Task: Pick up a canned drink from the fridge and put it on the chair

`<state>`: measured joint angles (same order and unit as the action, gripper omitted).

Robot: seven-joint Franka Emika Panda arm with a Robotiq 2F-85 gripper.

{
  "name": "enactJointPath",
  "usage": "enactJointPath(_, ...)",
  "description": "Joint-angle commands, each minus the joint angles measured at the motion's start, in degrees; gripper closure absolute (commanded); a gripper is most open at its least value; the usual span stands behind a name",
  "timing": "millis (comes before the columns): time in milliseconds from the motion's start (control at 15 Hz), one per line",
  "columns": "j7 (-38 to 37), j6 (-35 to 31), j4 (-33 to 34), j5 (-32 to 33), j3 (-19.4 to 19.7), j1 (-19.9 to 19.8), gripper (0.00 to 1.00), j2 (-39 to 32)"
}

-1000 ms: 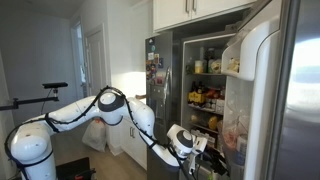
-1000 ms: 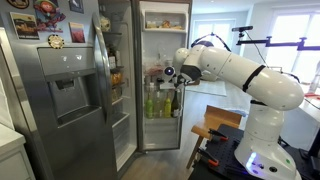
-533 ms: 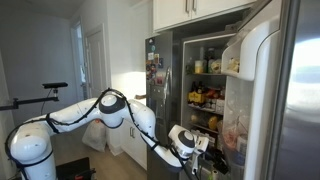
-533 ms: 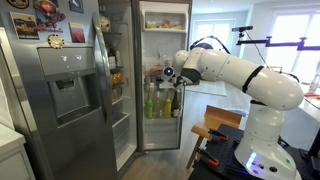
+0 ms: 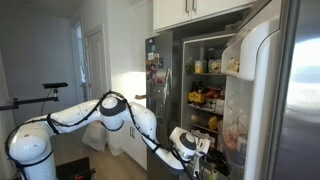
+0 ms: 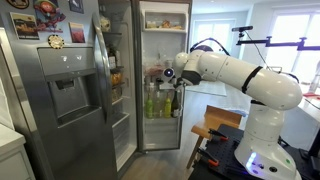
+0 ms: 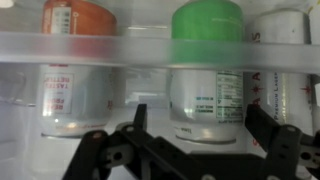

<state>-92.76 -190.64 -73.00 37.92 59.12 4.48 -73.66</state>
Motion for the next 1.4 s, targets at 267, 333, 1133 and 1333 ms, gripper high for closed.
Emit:
enactJointPath(267,-0.03,0.31,3.67,-0.67,0.9,-1.57,0.56,-1.64)
enactJointPath(333,-0.02,0.34,3.8,-0.64,0.85,-1.68,0.56,-1.65)
enactJointPath(1133,0.12,1.19,6.74,-0.95,0.67,-3.71,0.0,-1.74)
enactJointPath(1333,0.28,2.06,8.46,-0.86,0.11,-4.91,0.0,-1.76)
